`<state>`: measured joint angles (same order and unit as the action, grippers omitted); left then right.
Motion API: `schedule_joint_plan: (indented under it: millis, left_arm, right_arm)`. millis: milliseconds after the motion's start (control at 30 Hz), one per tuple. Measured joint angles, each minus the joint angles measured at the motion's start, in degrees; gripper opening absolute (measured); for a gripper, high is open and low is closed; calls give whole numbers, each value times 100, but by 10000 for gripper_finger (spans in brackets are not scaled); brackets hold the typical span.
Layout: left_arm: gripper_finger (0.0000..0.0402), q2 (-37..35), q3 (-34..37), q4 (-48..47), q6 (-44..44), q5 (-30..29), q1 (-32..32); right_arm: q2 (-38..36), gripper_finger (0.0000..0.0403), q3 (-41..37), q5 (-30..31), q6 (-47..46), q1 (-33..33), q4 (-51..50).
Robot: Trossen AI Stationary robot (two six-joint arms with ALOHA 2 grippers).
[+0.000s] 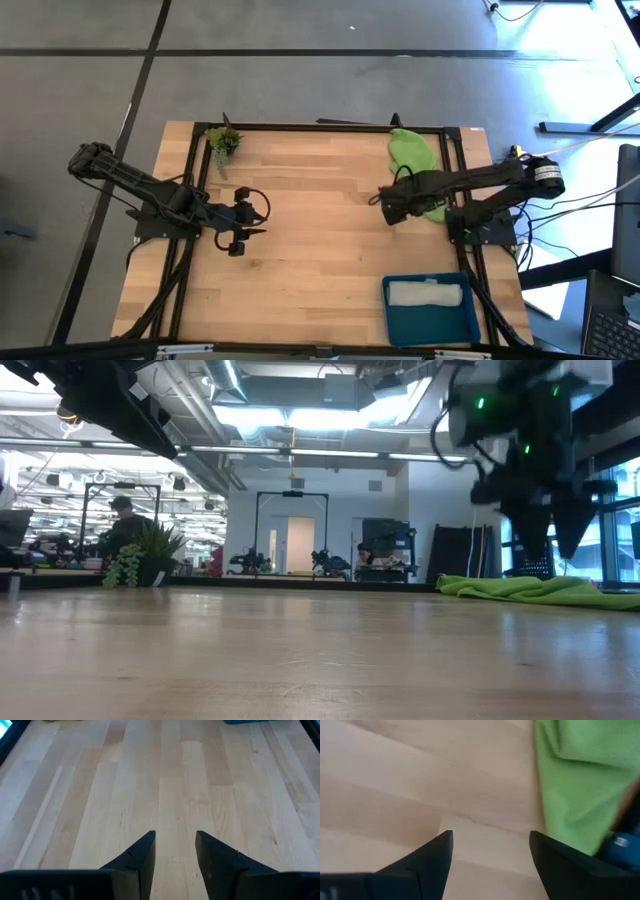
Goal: Roll microfiber towels into tight, uniform cylinder then place into a basket
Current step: Fold the green towel
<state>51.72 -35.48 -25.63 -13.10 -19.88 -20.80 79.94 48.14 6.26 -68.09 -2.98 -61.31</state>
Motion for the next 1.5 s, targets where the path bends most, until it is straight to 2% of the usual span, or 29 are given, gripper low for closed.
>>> schedule_joint_plan:
  millis: [100, 333, 533, 733, 900, 1267, 1333, 1400, 1500]
  left_arm:
    - [130, 0, 0, 1, 0, 0, 0]
    - [130, 0, 0, 0, 0, 0, 0]
    - [130, 0, 2, 0, 0, 0, 0]
    - [130, 0, 2, 0, 0, 1, 0]
    - [130, 2, 2, -4, 2, 0, 0]
    - [130, 2, 2, -59, 2, 2, 0]
    - [130, 2, 2, -57, 2, 1, 0]
    - [130, 2, 2, -57, 2, 0, -2]
    - [130, 2, 2, -57, 2, 0, 0]
  right_arm:
    - [-2, 264, -368, -125, 230, -458, 334]
    - [-2, 264, -886, -159, 559, -1455, 440]
    - [-2, 264, -1197, -531, 1305, -2074, 1001]
    - [-44, 264, -1551, -1210, 1717, -2438, 1756]
    - [-39, 264, -1553, -1414, 1696, -2371, 2090]
    - [211, 264, -1525, -1635, 1431, -1451, 4684]
    - [396, 264, -1511, -1869, 1470, -1308, 5131]
    - [499, 264, -1417, -1973, 1599, -1160, 5202]
    - [449, 264, -1125, -1531, 1701, -963, 4945]
